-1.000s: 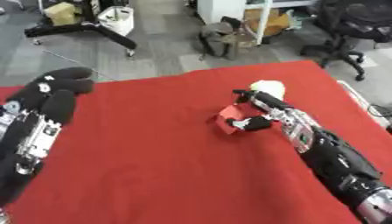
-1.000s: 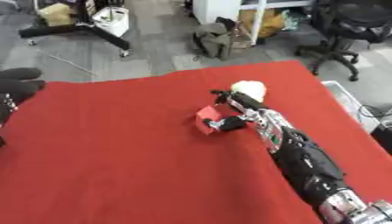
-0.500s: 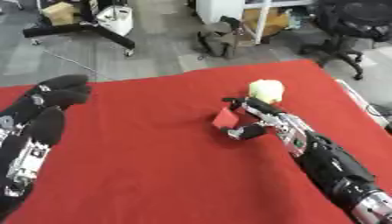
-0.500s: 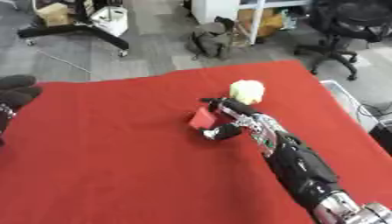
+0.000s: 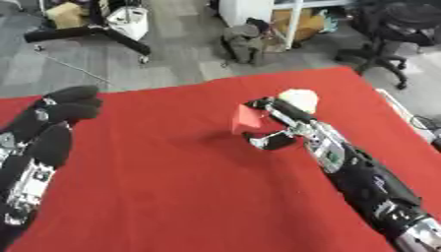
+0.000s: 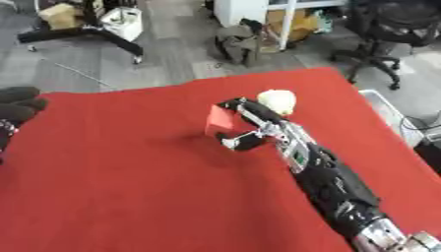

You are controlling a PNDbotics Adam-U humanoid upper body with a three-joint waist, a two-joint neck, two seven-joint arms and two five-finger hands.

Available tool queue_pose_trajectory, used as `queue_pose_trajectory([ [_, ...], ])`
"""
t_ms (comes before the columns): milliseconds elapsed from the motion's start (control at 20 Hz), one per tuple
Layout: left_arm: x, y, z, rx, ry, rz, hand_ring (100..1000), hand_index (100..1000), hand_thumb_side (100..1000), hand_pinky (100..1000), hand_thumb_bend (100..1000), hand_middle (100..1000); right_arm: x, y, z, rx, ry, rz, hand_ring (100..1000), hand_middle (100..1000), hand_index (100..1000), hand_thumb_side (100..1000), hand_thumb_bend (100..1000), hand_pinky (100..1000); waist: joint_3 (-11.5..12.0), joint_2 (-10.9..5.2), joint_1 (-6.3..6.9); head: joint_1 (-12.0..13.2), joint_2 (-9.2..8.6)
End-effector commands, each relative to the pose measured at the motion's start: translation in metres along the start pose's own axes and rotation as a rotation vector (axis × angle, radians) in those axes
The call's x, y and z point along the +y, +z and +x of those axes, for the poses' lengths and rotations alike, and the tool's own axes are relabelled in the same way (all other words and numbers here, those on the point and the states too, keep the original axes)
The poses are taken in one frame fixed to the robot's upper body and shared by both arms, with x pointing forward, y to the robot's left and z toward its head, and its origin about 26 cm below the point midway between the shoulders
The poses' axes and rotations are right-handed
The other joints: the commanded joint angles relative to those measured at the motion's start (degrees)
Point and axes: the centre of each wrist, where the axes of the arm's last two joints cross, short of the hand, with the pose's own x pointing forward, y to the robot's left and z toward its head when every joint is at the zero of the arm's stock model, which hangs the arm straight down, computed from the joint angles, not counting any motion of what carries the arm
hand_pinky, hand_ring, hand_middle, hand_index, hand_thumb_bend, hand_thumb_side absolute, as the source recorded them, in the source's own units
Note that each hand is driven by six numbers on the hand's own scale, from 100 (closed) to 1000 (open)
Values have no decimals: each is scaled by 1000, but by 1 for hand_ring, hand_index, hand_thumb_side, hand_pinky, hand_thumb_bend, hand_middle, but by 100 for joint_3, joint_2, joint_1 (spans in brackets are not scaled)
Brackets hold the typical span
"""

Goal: Pick up the objects with one hand, pass them to the other hand, and then place them into the box on the other side of the table.

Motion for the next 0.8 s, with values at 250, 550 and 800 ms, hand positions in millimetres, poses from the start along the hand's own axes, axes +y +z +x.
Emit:
queue_pose_trajectory([
  [250, 3, 9, -1, 71, -12, 53, 864, 711, 813, 1000, 188, 826, -27, -23, 43, -248, -43, -229, 624, 430, 725, 186, 150, 910, -106, -156, -11, 610, 85],
  [550, -4, 20, -8, 196, 18, 84, 868, 703, 892, 1000, 155, 827, -23, -39, 88, -499, -156, -368, 623, 437, 727, 151, 154, 875, -212, -199, -4, 1115, 233],
  [800, -15, 23, -10, 279, 39, 34, 880, 703, 917, 1000, 177, 839, -11, -44, 127, -693, -229, -423, 630, 445, 733, 141, 166, 857, -270, -205, -2, 1365, 310],
])
